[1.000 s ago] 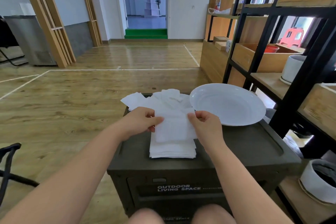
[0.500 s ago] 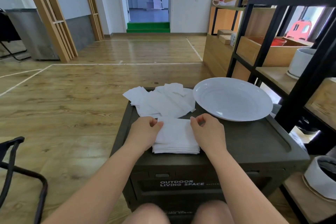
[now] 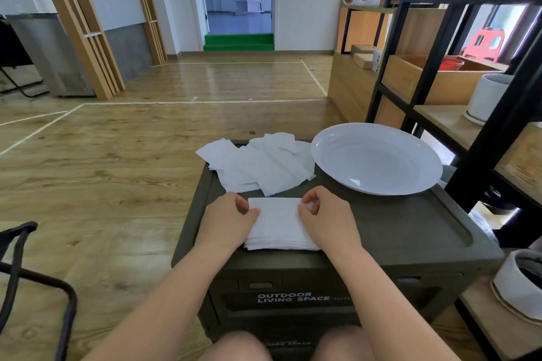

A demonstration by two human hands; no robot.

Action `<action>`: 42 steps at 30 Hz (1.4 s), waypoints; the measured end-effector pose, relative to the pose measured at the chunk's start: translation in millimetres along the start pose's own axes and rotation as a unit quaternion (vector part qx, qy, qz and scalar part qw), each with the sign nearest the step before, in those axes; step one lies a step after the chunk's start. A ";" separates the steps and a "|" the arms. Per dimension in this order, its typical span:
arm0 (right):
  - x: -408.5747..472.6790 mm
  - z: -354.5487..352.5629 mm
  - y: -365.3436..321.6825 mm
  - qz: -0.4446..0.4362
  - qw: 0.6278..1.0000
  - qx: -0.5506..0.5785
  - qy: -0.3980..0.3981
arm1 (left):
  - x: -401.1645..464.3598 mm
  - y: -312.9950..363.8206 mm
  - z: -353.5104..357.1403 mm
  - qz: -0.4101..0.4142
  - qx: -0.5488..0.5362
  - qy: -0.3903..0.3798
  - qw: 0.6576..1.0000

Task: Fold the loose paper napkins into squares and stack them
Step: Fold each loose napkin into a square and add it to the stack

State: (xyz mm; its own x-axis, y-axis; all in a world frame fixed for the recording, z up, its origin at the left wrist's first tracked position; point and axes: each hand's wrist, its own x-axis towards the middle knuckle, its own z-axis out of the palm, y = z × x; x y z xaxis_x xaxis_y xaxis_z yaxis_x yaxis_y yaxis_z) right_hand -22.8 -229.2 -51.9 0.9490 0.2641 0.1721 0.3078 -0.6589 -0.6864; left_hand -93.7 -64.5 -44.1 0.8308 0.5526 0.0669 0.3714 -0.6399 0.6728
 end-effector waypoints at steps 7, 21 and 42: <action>-3.1 -0.1 -7.8 -0.040 0.986 -0.161 -0.014 | -8.3 3.2 3.0 0.015 0.053 0.011 0.998; -4.0 -7.7 3.9 0.011 1.000 0.010 -0.016 | 24.7 18.7 -20.8 0.067 0.079 0.029 0.994; 2.3 -6.1 18.5 0.049 0.983 0.176 0.018 | 156.0 52.7 21.5 0.103 0.038 -0.060 0.992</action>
State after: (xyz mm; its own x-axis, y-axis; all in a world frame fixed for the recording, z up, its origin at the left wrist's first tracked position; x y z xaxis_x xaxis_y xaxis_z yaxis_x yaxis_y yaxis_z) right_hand -14.5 -245.1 -59.9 0.9768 0.1815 0.1132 0.1776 -0.3929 -0.9023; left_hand 64.4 -23.5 -14.1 0.9341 0.3407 0.1061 0.2145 -0.7737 0.5962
